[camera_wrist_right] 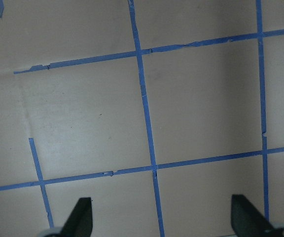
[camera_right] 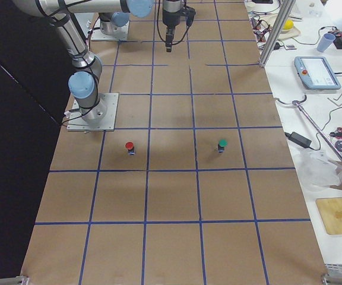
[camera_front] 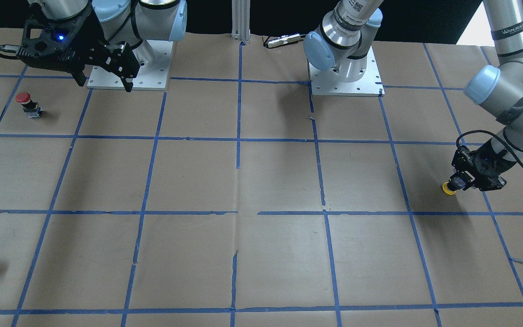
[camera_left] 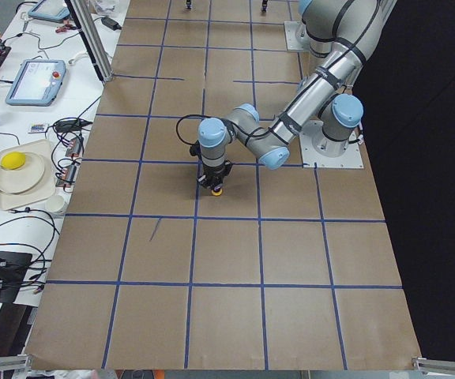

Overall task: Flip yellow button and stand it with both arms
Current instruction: 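Lift the button with the left gripper while the right arm approaches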

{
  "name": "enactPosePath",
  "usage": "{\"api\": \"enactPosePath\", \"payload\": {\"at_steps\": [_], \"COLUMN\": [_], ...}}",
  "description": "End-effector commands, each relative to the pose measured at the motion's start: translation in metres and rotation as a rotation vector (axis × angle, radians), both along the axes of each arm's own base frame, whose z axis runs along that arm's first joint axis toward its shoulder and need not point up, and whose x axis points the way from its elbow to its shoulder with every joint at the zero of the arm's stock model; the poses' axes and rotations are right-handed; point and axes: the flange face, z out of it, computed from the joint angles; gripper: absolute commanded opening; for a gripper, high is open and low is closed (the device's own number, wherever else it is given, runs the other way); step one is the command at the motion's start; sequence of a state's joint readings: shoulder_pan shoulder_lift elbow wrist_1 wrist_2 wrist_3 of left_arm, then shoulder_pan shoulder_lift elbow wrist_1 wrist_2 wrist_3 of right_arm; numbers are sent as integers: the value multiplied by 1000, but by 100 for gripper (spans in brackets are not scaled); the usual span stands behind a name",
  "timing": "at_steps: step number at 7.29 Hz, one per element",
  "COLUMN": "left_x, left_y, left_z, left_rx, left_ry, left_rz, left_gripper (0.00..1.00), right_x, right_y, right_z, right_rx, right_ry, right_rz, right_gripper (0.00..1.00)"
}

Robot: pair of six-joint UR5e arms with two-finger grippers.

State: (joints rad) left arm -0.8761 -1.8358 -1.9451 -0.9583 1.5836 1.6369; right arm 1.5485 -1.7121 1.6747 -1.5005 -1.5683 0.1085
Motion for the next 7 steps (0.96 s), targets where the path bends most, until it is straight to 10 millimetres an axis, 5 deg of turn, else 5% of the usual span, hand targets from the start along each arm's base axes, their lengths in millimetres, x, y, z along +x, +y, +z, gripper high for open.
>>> {"api": "enactPosePath", "payload": {"at_steps": [1,4,7], "left_x": [-33,-180,-282], "left_y": [11,18,7], "left_z": [49,128,184], "left_rx": [9,76,229], "left_ry": [118,465,737], "left_rz": [5,131,400], "left_gripper": [19,17,17], "right_x": [-2,-4,7], "right_y": [-2,-5,-23], "right_z": [-4,-4,-5], "right_rx": [15,9,48], "right_ry": [4,0,-235], "right_rz": [-6,-57,-418], "right_gripper": [100,100,100]}}
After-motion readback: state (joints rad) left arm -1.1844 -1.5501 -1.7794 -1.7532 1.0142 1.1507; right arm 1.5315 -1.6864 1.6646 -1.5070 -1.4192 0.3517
